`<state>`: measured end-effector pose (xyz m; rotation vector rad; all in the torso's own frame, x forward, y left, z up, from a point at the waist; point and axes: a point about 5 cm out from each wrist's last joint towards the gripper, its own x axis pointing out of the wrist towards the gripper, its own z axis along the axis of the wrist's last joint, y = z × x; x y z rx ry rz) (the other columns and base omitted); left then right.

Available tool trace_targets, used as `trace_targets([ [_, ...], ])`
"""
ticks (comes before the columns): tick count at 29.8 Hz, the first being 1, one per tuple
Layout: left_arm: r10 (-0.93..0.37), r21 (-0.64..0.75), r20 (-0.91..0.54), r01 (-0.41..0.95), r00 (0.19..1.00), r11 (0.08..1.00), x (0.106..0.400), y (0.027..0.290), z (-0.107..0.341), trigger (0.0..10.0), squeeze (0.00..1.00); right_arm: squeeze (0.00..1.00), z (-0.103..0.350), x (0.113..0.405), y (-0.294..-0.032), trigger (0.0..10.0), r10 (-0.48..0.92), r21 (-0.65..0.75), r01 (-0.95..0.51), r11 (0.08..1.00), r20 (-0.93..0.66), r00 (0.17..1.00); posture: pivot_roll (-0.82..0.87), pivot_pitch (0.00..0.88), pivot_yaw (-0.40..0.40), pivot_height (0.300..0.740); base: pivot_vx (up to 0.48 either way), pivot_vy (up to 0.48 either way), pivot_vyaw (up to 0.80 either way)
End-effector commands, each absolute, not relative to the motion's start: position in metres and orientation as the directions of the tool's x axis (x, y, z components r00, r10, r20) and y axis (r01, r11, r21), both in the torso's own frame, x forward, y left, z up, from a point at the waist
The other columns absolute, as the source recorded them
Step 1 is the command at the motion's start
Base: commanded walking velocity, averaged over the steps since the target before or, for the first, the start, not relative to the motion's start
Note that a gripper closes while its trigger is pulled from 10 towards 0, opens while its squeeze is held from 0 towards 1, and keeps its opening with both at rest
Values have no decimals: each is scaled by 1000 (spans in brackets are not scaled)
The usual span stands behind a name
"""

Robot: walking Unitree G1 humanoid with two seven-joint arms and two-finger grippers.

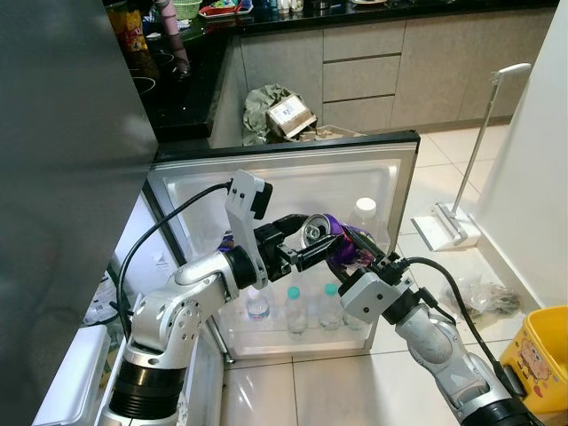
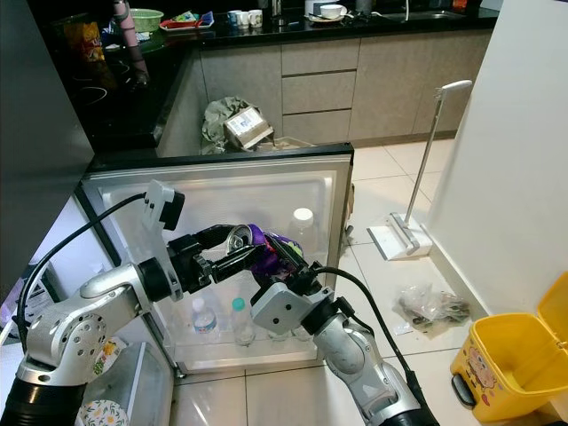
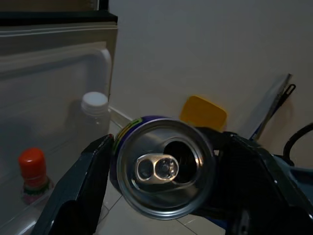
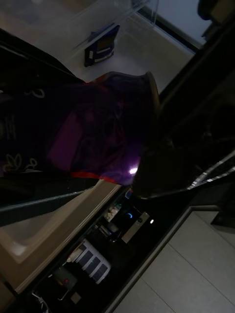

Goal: Restocking fridge

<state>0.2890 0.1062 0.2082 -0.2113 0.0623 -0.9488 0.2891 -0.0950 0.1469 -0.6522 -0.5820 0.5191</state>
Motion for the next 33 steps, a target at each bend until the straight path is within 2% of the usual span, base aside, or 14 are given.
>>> trace_targets([
  [1,-823,-206,24,808,568,551,286,105,206,9961,0,0,147,289,-93,10000,616,-684,-265,680,336,712,-118,6,60,740,0,0,0],
  [2,-823,-206,24,808,568,551,286,105,206,9961,0,0,147,289,-93,10000,616,-684,-265,680,336,712,-118,6,60,740,0,0,0],
  [3,-823,-205,27,808,568,552,286,105,206,8549,0,0,147,289,-93,10000,617,-684,-266,679,336,712,-118,7,59,740,0,0,0],
  [4,-823,-205,30,809,567,551,286,105,206,4392,0,0,146,288,-93,10000,618,-684,-268,679,335,712,-118,7,59,740,0,0,0],
  [5,-823,-205,30,809,567,551,286,105,206,4392,0,0,146,288,-93,10000,618,-684,-268,679,335,712,-118,7,59,740,0,0,0],
  [6,-826,-204,35,813,563,545,286,104,206,2667,0,0,146,288,-93,10000,619,-684,-269,678,334,711,-118,7,59,740,0,0,0],
  [7,-828,-205,35,815,560,542,286,104,207,0,0,0,146,288,-93,10000,619,-684,-269,678,334,711,-120,8,59,740,0,0,0],
  [18,-844,-193,19,830,536,523,282,102,204,0,0,0,147,289,-93,10000,616,-687,-260,679,341,710,-119,9,61,740,0,0,0],
  [20,-842,-187,15,829,539,527,282,101,204,10000,0,0,148,289,-93,10000,615,-687,-258,679,342,710,-118,9,61,740,0,0,0],
  [26,-840,-168,11,830,542,533,282,99,203,10000,0,0,148,289,-93,10000,615,-687,-258,679,342,710,-118,9,61,740,0,0,0],
  [27,-837,-167,13,826,547,538,283,99,203,10000,1000,0,148,289,-93,10000,616,-687,-259,679,342,709,-119,9,61,740,0,0,0],
  [33,-827,-166,14,817,563,553,284,98,203,10000,1000,0,149,289,-93,10000,618,-687,-259,679,345,706,-119,9,60,740,0,0,0],
])
